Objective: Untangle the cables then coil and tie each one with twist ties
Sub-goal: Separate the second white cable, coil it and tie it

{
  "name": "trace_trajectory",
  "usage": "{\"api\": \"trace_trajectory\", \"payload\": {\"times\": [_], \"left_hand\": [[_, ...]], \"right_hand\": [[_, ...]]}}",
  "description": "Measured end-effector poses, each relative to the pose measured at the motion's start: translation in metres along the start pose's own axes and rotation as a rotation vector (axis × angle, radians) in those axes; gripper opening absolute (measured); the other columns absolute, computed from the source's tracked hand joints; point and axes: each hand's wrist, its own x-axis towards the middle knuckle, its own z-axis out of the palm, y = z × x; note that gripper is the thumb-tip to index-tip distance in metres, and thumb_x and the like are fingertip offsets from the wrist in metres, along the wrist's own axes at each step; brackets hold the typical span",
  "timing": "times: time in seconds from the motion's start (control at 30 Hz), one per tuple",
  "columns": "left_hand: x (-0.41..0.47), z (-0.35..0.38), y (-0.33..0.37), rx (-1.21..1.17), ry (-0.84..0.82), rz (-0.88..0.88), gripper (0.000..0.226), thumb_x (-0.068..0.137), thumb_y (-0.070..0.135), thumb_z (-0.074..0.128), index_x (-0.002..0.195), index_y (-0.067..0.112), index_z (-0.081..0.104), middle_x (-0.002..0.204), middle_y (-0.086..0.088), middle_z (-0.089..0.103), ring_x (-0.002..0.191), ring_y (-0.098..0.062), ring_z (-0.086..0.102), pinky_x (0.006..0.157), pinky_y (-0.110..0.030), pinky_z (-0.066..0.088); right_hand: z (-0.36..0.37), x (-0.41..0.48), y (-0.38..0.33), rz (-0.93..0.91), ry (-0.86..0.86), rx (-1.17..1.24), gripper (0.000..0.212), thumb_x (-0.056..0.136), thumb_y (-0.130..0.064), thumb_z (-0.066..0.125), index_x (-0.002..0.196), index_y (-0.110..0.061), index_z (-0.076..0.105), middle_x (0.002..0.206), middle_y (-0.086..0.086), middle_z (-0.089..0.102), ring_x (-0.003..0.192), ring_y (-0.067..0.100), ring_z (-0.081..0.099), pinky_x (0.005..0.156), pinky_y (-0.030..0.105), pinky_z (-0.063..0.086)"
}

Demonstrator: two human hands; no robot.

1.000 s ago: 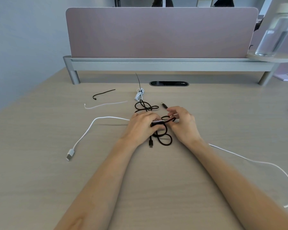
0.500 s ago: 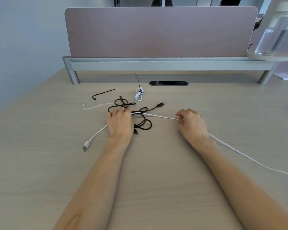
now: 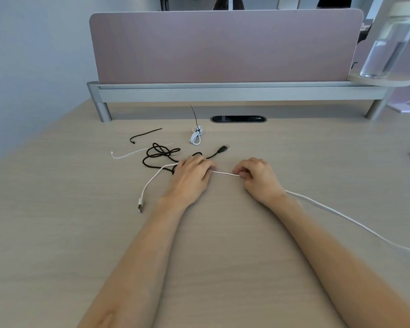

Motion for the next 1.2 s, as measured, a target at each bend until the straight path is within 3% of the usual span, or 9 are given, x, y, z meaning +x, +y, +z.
{"api": "trace_trajectory", "payload": {"times": [0.23,0.37,0.5,0.6,0.7,0.77,0.87,0.97,1.2], "left_hand": [[-0.002,-0.007,-0.012,0.068,0.059,-0.133,0.012,0.095,0.025,0.055,0.098,0.02,0.066,0.1,0.003,0.061,0.104,-0.02,0.051,0.087,-0.03,0.025],[-0.001,-0.005,-0.005,0.054,0.089,0.026,0.012,0.092,0.022,0.057,0.088,0.017,0.067,0.088,0.001,0.063,0.088,-0.023,0.059,0.08,-0.027,0.025],[-0.001,-0.003,0.002,0.042,0.072,0.133,0.019,0.091,0.032,0.05,0.087,0.022,0.066,0.084,0.007,0.061,0.082,-0.018,0.06,0.081,-0.027,0.027],[-0.001,-0.004,-0.001,0.063,0.068,0.093,0.022,0.093,0.036,0.049,0.089,0.023,0.066,0.086,0.006,0.062,0.089,-0.018,0.059,0.082,-0.028,0.026],[-0.001,-0.006,-0.008,0.053,0.082,-0.061,0.016,0.095,0.03,0.054,0.093,0.021,0.067,0.094,0.005,0.064,0.098,-0.019,0.055,0.084,-0.029,0.025],[0.0,-0.006,-0.009,0.042,0.081,-0.088,0.017,0.096,0.03,0.053,0.094,0.021,0.067,0.094,0.005,0.064,0.098,-0.019,0.055,0.087,-0.03,0.028],[0.0,-0.005,-0.005,0.07,0.055,-0.005,0.019,0.097,0.03,0.052,0.093,0.021,0.067,0.091,0.005,0.064,0.095,-0.02,0.057,0.087,-0.032,0.033],[-0.001,-0.006,0.0,0.08,0.042,0.078,0.019,0.097,0.031,0.051,0.094,0.022,0.067,0.09,0.005,0.065,0.094,-0.019,0.059,0.085,-0.031,0.03],[-0.002,-0.004,-0.008,0.078,0.097,0.014,0.022,0.098,0.036,0.048,0.093,0.024,0.066,0.092,0.008,0.062,0.096,-0.015,0.055,0.094,-0.029,0.02]], "right_hand": [[-0.015,-0.005,0.011,0.13,0.107,-0.225,0.028,0.08,0.006,0.048,0.092,-0.011,0.067,0.095,0.012,0.062,0.097,0.034,0.051,0.078,0.039,0.043],[-0.005,-0.006,0.002,-0.103,0.096,-0.07,0.019,0.087,-0.006,0.06,0.102,-0.008,0.07,0.097,0.012,0.066,0.096,0.034,0.056,0.084,0.041,0.047],[0.005,-0.003,-0.012,-0.254,-0.026,0.014,0.011,0.088,-0.004,0.062,0.092,-0.007,0.072,0.084,0.009,0.062,0.082,0.027,0.055,0.075,0.024,0.034],[0.003,-0.003,-0.013,-0.133,0.003,-0.026,0.009,0.089,-0.007,0.06,0.089,-0.009,0.069,0.086,0.009,0.059,0.087,0.031,0.055,0.073,0.03,0.037],[-0.01,-0.006,-0.006,0.097,0.092,-0.269,0.012,0.091,-0.014,0.054,0.097,-0.009,0.064,0.1,0.012,0.059,0.097,0.033,0.053,0.077,0.038,0.044],[-0.015,-0.008,0.0,0.149,0.11,-0.389,0.016,0.093,-0.017,0.051,0.103,-0.011,0.062,0.105,0.011,0.059,0.103,0.032,0.052,0.08,0.039,0.042],[-0.008,-0.009,-0.006,-0.054,0.078,-0.186,0.023,0.092,-0.018,0.057,0.112,-0.01,0.064,0.107,0.012,0.061,0.103,0.034,0.053,0.086,0.042,0.045],[0.006,-0.006,-0.019,-0.236,-0.026,-0.022,0.017,0.09,-0.012,0.06,0.103,-0.006,0.069,0.093,0.014,0.063,0.088,0.035,0.057,0.08,0.037,0.045],[-0.004,-0.006,-0.016,-0.005,0.113,-0.012,0.012,0.089,-0.006,0.053,0.09,-0.011,0.063,0.093,0.006,0.059,0.083,0.03,0.057,0.069,0.042,0.047]]}}
